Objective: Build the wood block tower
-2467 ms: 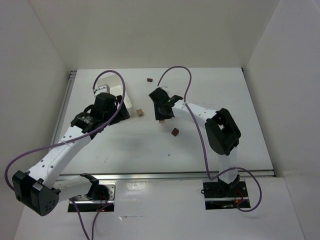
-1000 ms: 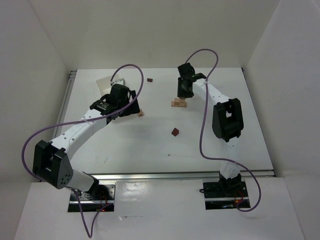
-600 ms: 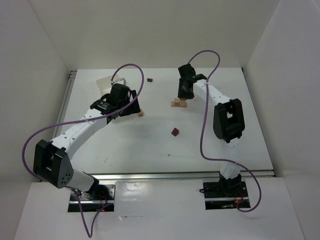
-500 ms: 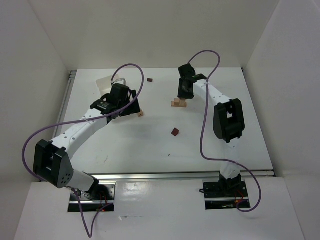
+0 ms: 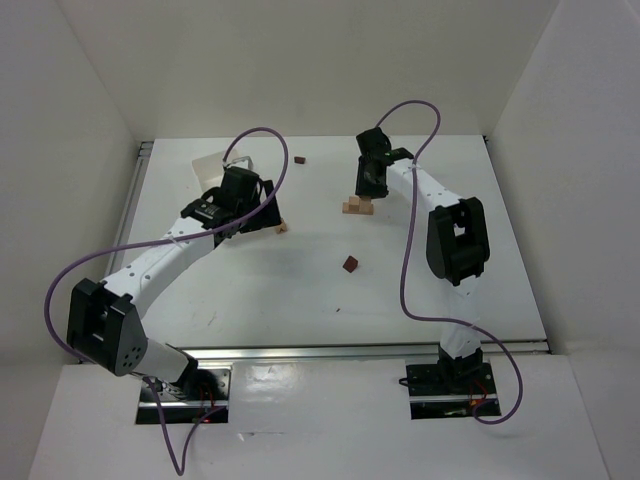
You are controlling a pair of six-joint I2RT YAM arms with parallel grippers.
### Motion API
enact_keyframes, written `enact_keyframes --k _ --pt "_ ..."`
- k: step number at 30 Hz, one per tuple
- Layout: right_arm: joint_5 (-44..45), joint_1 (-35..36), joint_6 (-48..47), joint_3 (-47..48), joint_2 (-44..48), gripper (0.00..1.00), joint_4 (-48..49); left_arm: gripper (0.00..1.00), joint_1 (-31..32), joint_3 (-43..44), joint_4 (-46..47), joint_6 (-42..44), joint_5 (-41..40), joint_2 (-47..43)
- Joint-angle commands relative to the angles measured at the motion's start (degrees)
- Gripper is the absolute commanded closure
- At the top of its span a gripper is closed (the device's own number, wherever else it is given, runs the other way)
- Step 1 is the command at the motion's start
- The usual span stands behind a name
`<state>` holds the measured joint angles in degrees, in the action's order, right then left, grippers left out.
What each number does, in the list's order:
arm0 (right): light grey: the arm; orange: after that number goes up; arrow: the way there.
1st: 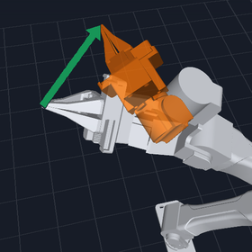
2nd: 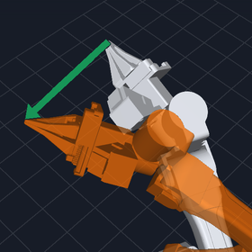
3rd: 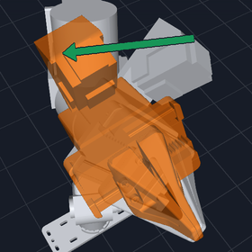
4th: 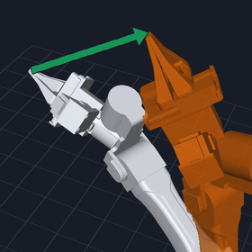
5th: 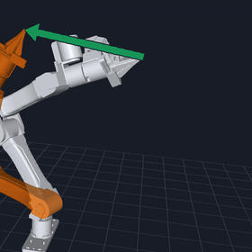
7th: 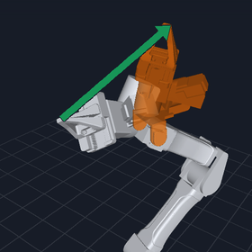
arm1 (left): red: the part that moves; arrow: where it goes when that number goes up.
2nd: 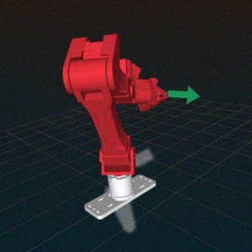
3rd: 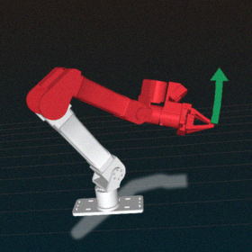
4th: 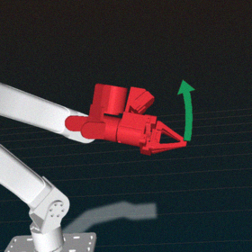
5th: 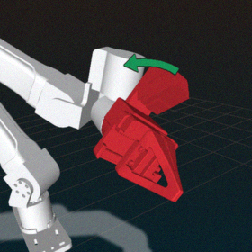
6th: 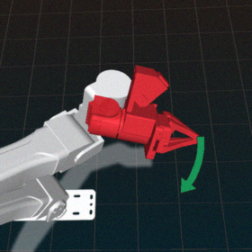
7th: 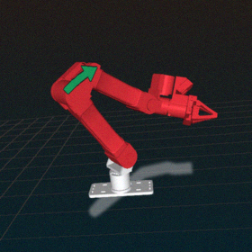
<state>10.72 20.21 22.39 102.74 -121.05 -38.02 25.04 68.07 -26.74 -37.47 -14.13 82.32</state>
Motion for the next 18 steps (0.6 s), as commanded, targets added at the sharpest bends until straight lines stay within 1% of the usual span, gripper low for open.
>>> enact_keyframes --k 1,18 --pt "0.6 -0.3 -0.2 2.0 4.0 0.75 1.4 0.0 -0.3 2.3 1.7 1.1 1.1 0.1" --pt "0.6 -0.3 -0.2 3.1 4.0 0.75 1.9 0.0 -0.3 2.3 2.2 1.6 1.6 0.6"
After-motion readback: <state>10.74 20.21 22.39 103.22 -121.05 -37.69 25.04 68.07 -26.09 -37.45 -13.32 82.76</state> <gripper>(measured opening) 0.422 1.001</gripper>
